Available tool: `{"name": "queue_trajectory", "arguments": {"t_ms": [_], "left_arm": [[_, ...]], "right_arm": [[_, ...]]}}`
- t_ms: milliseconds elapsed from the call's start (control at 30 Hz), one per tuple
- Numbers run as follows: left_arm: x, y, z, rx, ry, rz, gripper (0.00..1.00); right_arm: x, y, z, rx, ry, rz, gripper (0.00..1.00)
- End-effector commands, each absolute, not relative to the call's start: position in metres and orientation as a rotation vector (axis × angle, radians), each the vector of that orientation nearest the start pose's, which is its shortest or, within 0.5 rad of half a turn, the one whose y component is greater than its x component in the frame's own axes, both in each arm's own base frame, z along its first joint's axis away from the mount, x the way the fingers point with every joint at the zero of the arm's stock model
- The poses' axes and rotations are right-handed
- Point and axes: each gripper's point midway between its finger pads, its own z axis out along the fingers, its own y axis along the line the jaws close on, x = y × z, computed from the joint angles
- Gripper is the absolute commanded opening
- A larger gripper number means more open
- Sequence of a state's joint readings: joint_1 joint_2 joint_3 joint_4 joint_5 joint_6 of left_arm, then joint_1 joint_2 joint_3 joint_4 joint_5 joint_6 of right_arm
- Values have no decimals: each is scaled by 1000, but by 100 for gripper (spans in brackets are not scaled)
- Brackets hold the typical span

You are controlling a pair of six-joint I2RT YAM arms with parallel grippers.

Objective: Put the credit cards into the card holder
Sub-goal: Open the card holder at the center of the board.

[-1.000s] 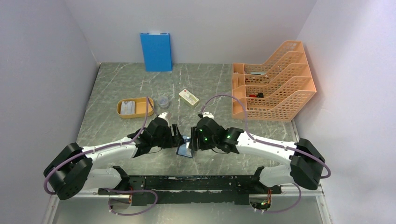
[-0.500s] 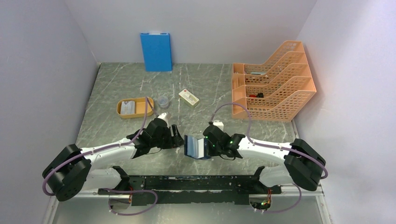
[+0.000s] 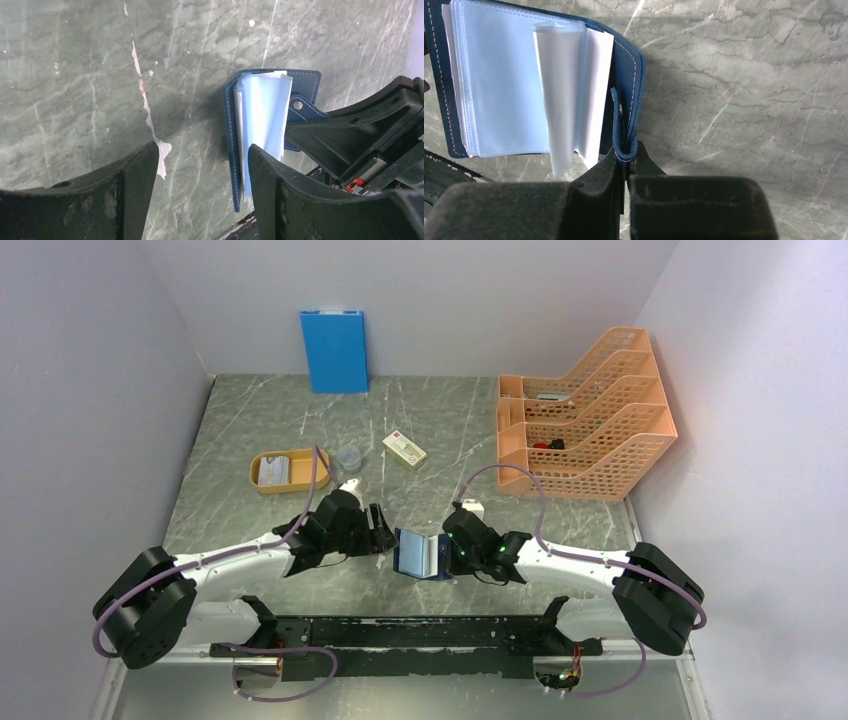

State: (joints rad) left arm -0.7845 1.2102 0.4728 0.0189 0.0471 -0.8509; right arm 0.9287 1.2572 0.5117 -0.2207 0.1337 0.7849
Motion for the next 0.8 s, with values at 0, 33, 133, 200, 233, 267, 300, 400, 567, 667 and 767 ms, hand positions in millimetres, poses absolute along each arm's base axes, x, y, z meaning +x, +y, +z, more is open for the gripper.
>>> {"name": "queue_trajectory", "arguments": {"t_ms": [0, 33, 133, 200, 233, 267, 300, 400, 567, 667, 767], "left_arm": [[203, -265, 65, -8, 2436, -894, 70], [203, -266, 64, -6, 2439, -896, 70], [203, -271, 60, 9, 2447, -909, 68], [203, -275, 59, 24, 2454, -924, 65], [203, -276, 59, 29, 2455, -931, 64], [203, -277, 58, 33, 2458, -936, 61], [202, -278, 57, 37, 2460, -940, 58], [199, -281, 57, 53, 2452, -978, 47], [194, -291, 62, 87, 2421, -1076, 24], [192, -297, 68, 112, 2398, -1134, 12], [190, -300, 70, 121, 2388, -1166, 5]], "right_arm": [[162, 214, 8, -138, 2609, 432, 0], [162, 214, 7, -139, 2609, 435, 0], [162, 213, 4, -135, 2613, 441, 0], [162, 212, 2, -132, 2617, 444, 0], [162, 212, 1, -129, 2620, 444, 0], [162, 212, 0, -129, 2621, 445, 0], [162, 211, 0, -126, 2622, 445, 0], [163, 210, -2, -126, 2625, 447, 0], [163, 207, -5, -115, 2629, 448, 0], [163, 207, -6, -113, 2634, 459, 0], [163, 207, -9, -112, 2641, 466, 0]]}}
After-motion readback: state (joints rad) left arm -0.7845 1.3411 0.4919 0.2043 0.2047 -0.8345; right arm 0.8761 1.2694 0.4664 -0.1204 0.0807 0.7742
